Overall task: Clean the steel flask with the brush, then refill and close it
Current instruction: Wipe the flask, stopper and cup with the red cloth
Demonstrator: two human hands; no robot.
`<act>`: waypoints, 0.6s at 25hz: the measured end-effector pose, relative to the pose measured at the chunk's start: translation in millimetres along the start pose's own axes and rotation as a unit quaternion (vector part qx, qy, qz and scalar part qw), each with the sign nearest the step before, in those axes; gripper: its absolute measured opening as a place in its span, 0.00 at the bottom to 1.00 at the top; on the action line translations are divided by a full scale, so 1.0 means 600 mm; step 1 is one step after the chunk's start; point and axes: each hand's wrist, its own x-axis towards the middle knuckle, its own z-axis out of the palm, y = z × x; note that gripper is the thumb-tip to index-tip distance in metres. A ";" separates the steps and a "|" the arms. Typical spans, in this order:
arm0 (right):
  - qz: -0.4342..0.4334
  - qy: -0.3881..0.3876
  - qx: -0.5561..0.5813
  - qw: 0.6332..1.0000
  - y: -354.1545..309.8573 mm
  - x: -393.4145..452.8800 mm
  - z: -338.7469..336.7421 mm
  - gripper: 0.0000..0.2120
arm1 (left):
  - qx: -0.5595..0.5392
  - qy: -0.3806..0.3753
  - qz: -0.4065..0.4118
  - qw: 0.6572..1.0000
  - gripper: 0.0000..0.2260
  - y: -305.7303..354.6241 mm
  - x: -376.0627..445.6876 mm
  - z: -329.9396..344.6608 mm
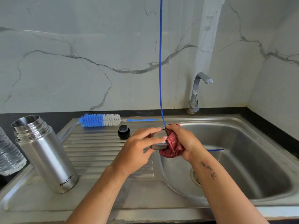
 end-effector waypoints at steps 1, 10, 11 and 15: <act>0.005 0.001 0.031 1.000 -0.002 0.002 -0.003 0.12 | 0.009 0.020 0.001 1.000 0.25 0.003 -0.002 -0.004; -0.015 -0.023 0.153 0.988 0.001 0.003 0.010 0.11 | -0.239 0.201 -0.422 0.851 0.32 0.035 -0.039 -0.063; -0.018 -0.014 0.147 0.989 0.004 0.005 0.011 0.10 | -0.222 0.213 -0.450 0.838 0.29 0.030 -0.039 -0.074; -0.014 0.011 0.122 0.992 0.012 0.002 0.011 0.10 | -0.105 0.206 -0.536 0.812 0.16 -0.009 -0.051 -0.100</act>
